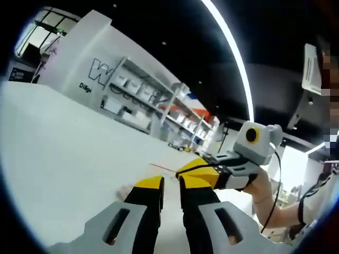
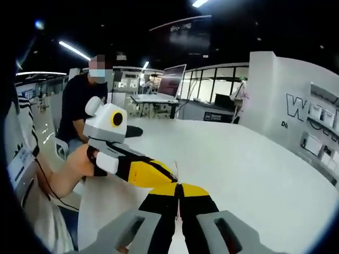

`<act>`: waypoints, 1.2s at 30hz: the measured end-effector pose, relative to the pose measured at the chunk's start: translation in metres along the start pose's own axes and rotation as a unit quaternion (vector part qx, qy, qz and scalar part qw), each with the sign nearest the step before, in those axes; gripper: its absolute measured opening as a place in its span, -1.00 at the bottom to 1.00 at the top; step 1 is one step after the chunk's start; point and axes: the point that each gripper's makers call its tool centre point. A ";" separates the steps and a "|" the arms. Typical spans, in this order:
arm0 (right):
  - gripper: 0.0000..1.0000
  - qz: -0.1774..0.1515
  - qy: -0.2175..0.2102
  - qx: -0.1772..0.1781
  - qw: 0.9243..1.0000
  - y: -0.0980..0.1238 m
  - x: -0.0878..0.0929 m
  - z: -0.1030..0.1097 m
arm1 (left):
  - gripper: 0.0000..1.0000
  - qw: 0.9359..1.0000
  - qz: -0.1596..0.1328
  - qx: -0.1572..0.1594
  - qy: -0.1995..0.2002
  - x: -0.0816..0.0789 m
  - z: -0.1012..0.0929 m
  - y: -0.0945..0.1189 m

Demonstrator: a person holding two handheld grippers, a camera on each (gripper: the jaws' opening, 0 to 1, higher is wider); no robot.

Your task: Open the resealable bag by pulling the two sides of the seal apart until the entire bag opening is separated and visibly accessible.

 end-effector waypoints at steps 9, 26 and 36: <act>-1.00 -0.013 -0.008 -0.010 1.000 0.003 -0.001 0.005 | -0.76 1.000 0.005 0.007 0.024 0.001 -0.002 0.001; -1.00 -0.017 -0.008 -0.016 1.000 0.004 0.000 0.005 | -0.99 1.000 0.006 0.013 0.011 0.005 -0.006 0.002; -1.00 0.004 0.009 0.006 1.000 0.000 0.010 0.001 | -1.00 0.997 0.022 -0.017 -0.075 0.015 -0.004 0.000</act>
Point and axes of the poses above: the point that each gripper's makers call its tool centre point, and the gripper's own axes: y roughly backward along the fingers, z roughly to its left, x roughly out of its underside, and after that the axes turned 15 degrees about -x, right-handed
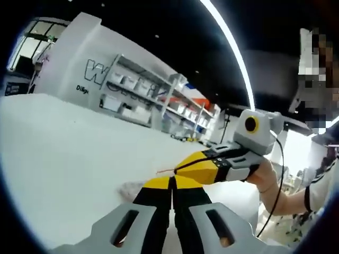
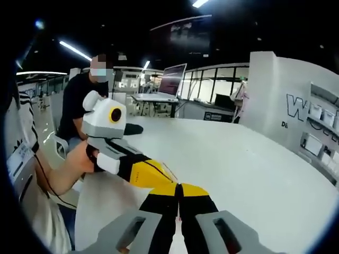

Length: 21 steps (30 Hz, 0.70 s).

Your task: Open the resealable bag by pulling the two sides of the seal apart until the entire bag opening is separated and visibly accessible.

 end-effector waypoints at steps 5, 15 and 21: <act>-1.00 0.013 0.014 0.007 1.000 -0.001 0.002 0.000 | -1.00 1.000 0.014 0.000 0.002 0.003 0.002 0.000; -1.00 0.029 0.027 0.009 0.999 -0.001 0.002 0.002 | -1.00 0.998 0.025 -0.027 -0.052 0.005 0.000 0.001; -1.00 0.020 0.040 0.040 0.998 0.007 -0.002 -0.009 | -1.00 0.998 0.042 -0.015 -0.053 0.010 -0.003 0.006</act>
Point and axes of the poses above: the point that each gripper's makers call its tool centre point, and the gripper's own axes: y roughly backward along the fingers, z roughly to its left, x roughly out of its underside, and after that the axes turned 15 degrees about -x, right-handed
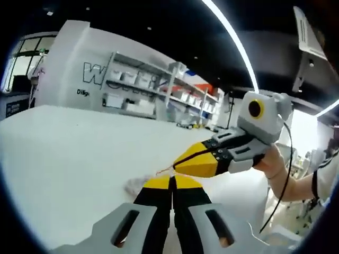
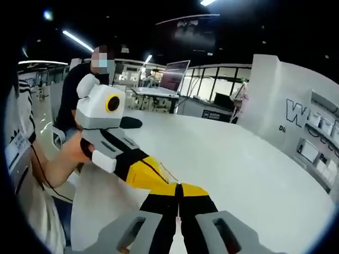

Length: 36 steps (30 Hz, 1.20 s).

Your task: Open the resealable bag by pulling the two sides of the seal apart until the entire bag opening is separated and visibly accessible.

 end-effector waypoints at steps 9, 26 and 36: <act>-1.00 -0.008 -0.022 -0.026 0.999 -0.001 0.000 0.008 | -1.00 1.000 -0.006 -0.007 -0.009 -0.004 0.002 -0.001; -1.00 0.026 0.010 -0.014 1.000 0.000 0.003 0.003 | -1.00 0.998 0.002 -0.016 -0.062 0.001 -0.003 -0.001; -1.00 0.027 0.014 -0.007 1.000 0.001 0.000 -0.004 | -1.00 0.998 0.009 -0.016 -0.065 0.004 -0.006 0.001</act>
Point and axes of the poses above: the point that each gripper's makers call its tool centre point, and the gripper's own axes: y roughly backward along the fingers, z roughly to its left, x roughly out of its underside, and after that the axes turned 15 degrees about -x, right-handed
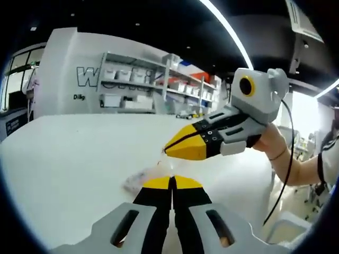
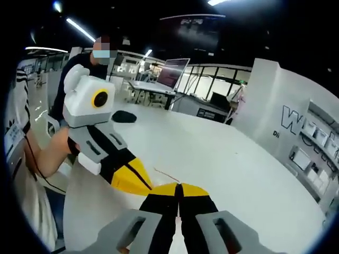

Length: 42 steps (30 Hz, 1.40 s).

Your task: Open the resealable bag by pulling the two sides of the seal apart until the entire bag opening is separated and visibly accessible.

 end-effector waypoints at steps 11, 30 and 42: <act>-1.00 0.000 0.009 0.016 1.000 0.002 -0.005 -0.005 | -1.00 1.000 0.006 0.000 -0.007 0.001 -0.003 0.003; -1.00 -0.004 0.025 0.034 0.999 0.007 -0.020 -0.010 | -0.99 1.000 0.018 -0.001 -0.004 0.005 -0.002 0.003; -1.00 -0.006 0.017 0.033 0.999 0.009 -0.018 -0.013 | -1.00 1.000 0.021 -0.004 -0.011 0.009 -0.002 0.007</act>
Point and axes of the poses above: the point that each gripper's makers call its tool centre point, and the gripper's own axes: y roughly backward along the fingers, z roughly to its left, x roughly out of its underside, and after that the axes turned 15 degrees about -x, right-handed
